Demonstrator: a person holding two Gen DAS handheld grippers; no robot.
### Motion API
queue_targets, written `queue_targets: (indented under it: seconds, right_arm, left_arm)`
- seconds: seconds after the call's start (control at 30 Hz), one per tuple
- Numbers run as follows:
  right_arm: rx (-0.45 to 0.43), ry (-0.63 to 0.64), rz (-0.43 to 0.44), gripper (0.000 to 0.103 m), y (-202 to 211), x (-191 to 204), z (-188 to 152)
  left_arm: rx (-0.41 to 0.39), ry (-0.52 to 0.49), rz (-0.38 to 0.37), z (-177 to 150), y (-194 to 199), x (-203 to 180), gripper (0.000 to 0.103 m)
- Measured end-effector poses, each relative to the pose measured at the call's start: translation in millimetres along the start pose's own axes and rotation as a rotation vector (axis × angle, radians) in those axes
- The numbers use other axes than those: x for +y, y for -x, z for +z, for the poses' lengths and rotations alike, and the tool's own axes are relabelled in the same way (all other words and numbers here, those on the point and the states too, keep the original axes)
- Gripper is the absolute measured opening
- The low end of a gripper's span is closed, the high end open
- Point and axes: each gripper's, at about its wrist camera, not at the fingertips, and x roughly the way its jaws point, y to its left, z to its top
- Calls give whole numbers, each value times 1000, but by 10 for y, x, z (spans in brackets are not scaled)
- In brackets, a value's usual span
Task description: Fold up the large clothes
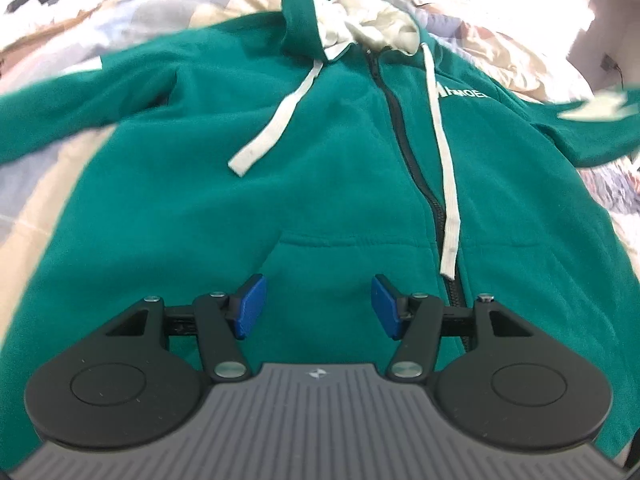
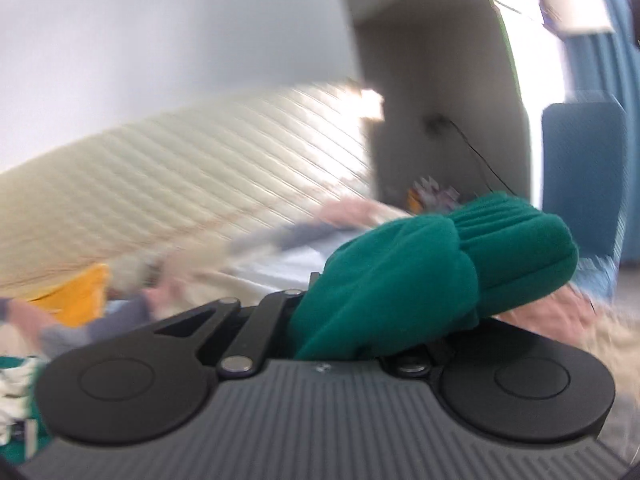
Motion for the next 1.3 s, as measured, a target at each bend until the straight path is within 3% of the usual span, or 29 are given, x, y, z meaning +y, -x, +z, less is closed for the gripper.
queue_targets:
  seconds: [0.13,0.27,0.43,0.6,0.77,0.9,1.03,1.2,1.27,1.3]
  right_arm:
    - [-64,170,119,8,475,755,211]
    - [-126,293,237,8,1001,1507,184]
    - [-153,494,368,8,1641,2444,-295]
    - [-152,617,495,8,2148,3093,-1013]
    - [-66,692,594,9,2402,3437,-1817]
    - [60,741,639,8,2420,3517,-2461]
    - [191,789,664,10,2413,3540,-2960]
    - [267,769,680,12,2381,3588,-3023]
    - [302,746,686,19,2381,3567,-2954]
    - [327,727,698,27,2401,3532,-2915]
  left_arm:
    - [-58,17,-41,-3,223,54,64]
    - [-113,37,-66,17,415,130,64]
    - [-126,136,-117,41,573,300,64]
    - [-130,223,-181,-5,699,452,64]
    - [-150,282,-206,11,739,634,64]
    - [-167,380,-209,19,729,903,64]
    - [-156,396,-201,41,628,1049,64]
    - [-217,375,-172,81,707,1125,64]
    - [-244,361,-174,114,758,1189,64]
    - [-261,363,-173,126,789,1232,64]
